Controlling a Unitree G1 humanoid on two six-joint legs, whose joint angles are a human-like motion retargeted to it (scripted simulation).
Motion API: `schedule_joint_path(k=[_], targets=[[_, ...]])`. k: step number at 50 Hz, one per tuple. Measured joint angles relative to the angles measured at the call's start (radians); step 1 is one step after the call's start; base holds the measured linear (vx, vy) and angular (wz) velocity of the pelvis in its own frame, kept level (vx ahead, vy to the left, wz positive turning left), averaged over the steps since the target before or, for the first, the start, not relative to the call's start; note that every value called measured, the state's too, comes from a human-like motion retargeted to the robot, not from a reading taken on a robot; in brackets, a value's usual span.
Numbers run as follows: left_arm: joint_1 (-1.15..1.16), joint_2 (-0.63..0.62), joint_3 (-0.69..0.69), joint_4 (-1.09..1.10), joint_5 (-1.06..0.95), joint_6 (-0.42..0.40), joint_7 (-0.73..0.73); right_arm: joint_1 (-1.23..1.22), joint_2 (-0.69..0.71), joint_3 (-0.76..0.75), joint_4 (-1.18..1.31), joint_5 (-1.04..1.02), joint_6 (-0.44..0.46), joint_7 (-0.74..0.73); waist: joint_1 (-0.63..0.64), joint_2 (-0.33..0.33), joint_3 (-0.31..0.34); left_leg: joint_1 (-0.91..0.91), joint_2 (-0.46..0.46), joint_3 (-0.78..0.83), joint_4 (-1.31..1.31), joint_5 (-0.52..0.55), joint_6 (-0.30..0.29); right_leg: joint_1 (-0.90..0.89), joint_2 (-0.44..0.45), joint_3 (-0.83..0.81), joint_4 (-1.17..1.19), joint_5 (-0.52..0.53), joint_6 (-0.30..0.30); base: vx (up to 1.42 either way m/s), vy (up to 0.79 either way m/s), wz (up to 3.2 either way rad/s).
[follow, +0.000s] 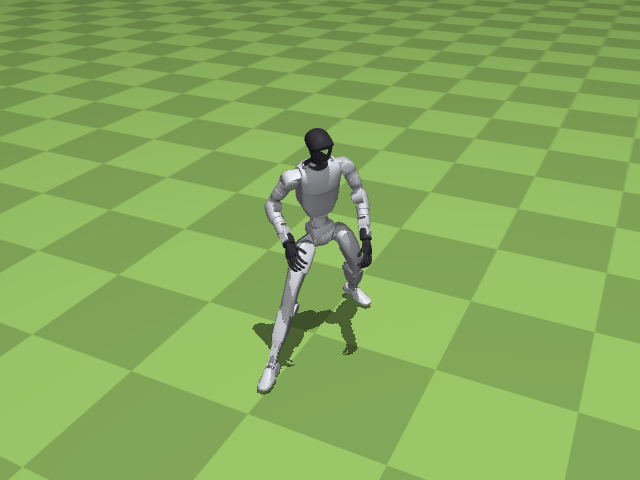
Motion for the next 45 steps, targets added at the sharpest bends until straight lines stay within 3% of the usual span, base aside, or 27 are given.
schedule_joint_path(k=[8,18,26,30,36,45], targets=[[-0.040,-0.017,-0.016,-0.014,-0.028,0.005,0.019,0.060,0.025,-0.005,0.150,0.034,0.022,-0.129,-0.012,0.016,-0.008,0.061,0.055,0.051,-0.039,0.026,0.000,-0.057,0.031,0.049,0.115,-0.044,0.000,0.07,-0.05,-0.23],[-0.028,-0.042,-0.025,-0.044,-0.098,0.040,0.060,0.087,0.009,-0.059,0.355,0.248,0.023,-0.140,-0.138,0.101,-0.072,-0.023,0.264,-0.002,-0.030,0.040,0.000,-0.392,-0.042,0.155,0.822,-0.438,0.000,0.22,-0.32,0.29],[-0.070,-0.113,-0.076,0.021,-0.160,0.092,0.074,0.097,-0.013,-0.074,0.599,0.327,0.049,-0.043,-0.229,0.088,-0.123,-0.088,0.400,-0.122,-0.020,0.050,0.000,-0.513,-0.158,0.182,1.292,-0.726,-0.002,0.24,-0.47,0.61],[-0.135,-0.194,-0.075,0.117,-0.242,0.113,0.136,0.055,-0.025,-0.053,0.739,0.352,0.060,-0.031,-0.237,0.087,-0.117,-0.119,0.461,-0.178,0.033,0.039,0.000,-0.530,-0.180,0.187,1.442,-0.817,-0.041,0.12,-0.31,0.25],[-0.216,-0.298,-0.031,0.260,-0.320,0.122,0.214,-0.015,-0.036,-0.047,0.837,0.384,0.061,-0.039,-0.239,0.099,-0.112,-0.143,0.504,-0.204,0.087,0.039,0.000,-0.551,-0.177,0.194,1.525,-0.857,-0.080,0.04,-0.10,-0.02],[-0.228,-0.323,-0.030,0.327,-0.327,0.100,0.169,-0.104,-0.086,-0.040,0.822,0.395,0.045,0.003,-0.274,0.135,-0.117,-0.134,0.446,-0.170,0.074,0.007,0.000,-0.524,-0.153,0.198,1.365,-0.751,-0.038,-0.04,0.17,-0.07]])
